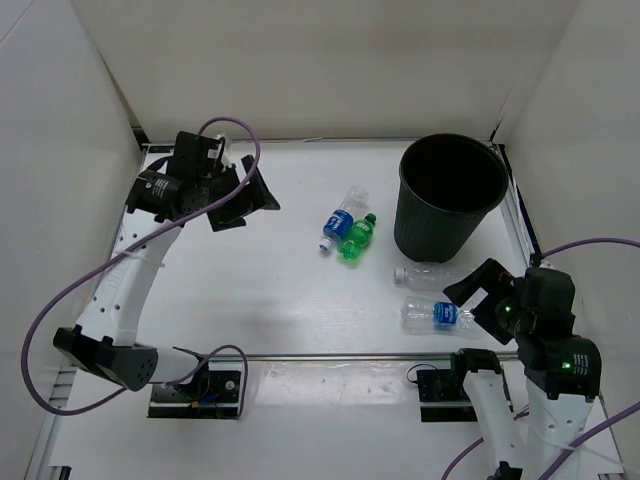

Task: Put the plastic bottles in the bin

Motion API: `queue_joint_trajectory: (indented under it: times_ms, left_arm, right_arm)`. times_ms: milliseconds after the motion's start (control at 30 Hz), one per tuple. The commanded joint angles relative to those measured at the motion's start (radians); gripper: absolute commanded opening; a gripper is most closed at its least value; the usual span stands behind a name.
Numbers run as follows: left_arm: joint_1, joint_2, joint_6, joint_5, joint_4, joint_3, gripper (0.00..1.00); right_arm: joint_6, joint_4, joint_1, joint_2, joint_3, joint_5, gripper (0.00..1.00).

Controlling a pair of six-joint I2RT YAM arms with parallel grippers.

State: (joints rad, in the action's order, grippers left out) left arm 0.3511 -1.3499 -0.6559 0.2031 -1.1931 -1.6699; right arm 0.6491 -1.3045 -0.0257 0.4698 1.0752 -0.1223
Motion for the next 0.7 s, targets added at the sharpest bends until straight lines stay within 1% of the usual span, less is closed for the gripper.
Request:
queue_joint_trajectory:
  times_ms: [0,67,200,233,300,367,400,433,467,500,533,600,633,667]
  left_arm:
    - [0.020,-0.043,-0.008,-0.002,0.122,0.009,1.00]
    - [0.046,-0.081,-0.008,-0.025,0.122,-0.022,1.00]
    - [0.083,-0.210,0.015,-0.071,0.122,-0.123,1.00]
    - [0.094,-0.227,0.044,-0.071,0.166,-0.123,1.00]
    - [0.103,-0.250,0.071,-0.058,0.261,-0.079,1.00]
    - [0.103,-0.294,0.087,-0.035,0.396,-0.065,1.00]
    - [0.103,-0.325,0.105,-0.015,0.414,-0.117,1.00]
    - [0.115,-0.410,0.125,-0.004,0.414,-0.158,1.00]
    - [0.127,-0.457,0.171,-0.004,0.414,-0.203,1.00]
    - [0.127,-0.501,0.189,0.025,0.414,-0.241,1.00]
    - [0.127,-0.582,0.205,0.054,0.432,-0.298,1.00]
    - [0.127,-0.665,0.252,0.108,0.450,-0.353,1.00]
    - [0.127,-0.710,0.253,0.146,0.460,-0.411,1.00]
    - [0.137,-0.788,0.253,0.168,0.469,-0.433,1.00]
  right_arm:
    - [-0.008,-0.059,0.004,0.029,0.038,0.124,0.99]
    - [-0.045,-0.033,0.004,0.003,0.029,0.098,0.99]
    - [-0.065,0.011,0.004,-0.036,0.009,0.027,0.99]
    - [-0.065,0.020,0.004,-0.036,-0.001,-0.037,0.99]
    - [-0.100,0.054,0.004,-0.065,-0.018,-0.100,0.99]
    - [-0.126,0.076,0.004,-0.092,-0.052,-0.178,0.99]
    - [-0.135,0.085,0.004,-0.092,-0.052,-0.192,0.99]
    - [-0.147,0.085,0.004,-0.105,-0.052,-0.206,0.99]
    - [-0.147,0.085,0.004,-0.105,-0.052,-0.220,0.99]
    - [-0.161,0.085,0.004,-0.105,-0.038,-0.233,0.99]
    - [-0.175,0.085,0.004,-0.105,-0.029,-0.253,0.99]
    - [-0.187,0.085,0.004,-0.094,-0.018,-0.254,0.99]
    - [-0.187,0.085,0.004,-0.085,-0.018,-0.243,0.99]
    - [-0.187,0.085,0.004,-0.085,-0.018,-0.231,0.99]
